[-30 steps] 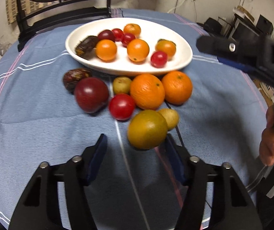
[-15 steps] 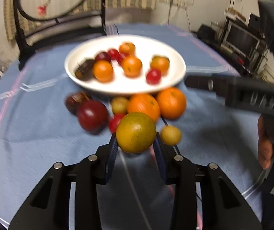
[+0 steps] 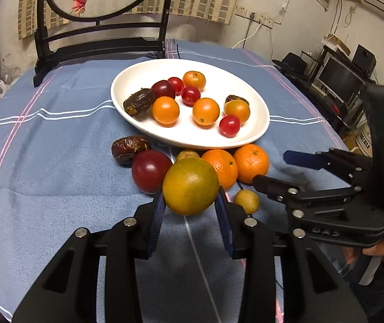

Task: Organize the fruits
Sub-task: 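Grasp a greenish-yellow tomato with the left tool, then carry the greenish tomato to the plate with left tool while right carries a mandarin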

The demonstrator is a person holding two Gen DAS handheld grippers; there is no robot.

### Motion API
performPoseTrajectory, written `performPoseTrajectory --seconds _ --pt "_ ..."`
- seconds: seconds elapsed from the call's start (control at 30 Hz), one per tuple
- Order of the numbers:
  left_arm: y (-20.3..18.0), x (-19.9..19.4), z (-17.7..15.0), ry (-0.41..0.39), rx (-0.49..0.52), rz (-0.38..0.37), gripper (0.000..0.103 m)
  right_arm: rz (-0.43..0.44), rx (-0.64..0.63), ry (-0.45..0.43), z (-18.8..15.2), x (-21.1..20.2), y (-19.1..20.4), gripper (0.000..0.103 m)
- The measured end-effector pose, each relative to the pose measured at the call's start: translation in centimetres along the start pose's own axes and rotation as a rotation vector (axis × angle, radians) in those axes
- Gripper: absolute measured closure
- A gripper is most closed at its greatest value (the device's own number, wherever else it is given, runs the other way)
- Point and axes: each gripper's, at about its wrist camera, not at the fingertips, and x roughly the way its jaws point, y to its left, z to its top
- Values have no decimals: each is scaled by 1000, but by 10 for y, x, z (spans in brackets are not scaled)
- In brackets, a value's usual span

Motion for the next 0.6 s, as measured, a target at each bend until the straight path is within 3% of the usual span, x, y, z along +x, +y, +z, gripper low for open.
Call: performPoseTrajectory --seconds 0.1,0.4,0.6 --pt "1 2 0 15 -5 -8 66 9 -7 11 -1 7 4 55" --pt "1 4 -1 23 -12 -17 66 59 56 0 3 20 2 58" --pt "3 6 -2 19 -16 4 66 91 130 -25 4 3 -11 59"
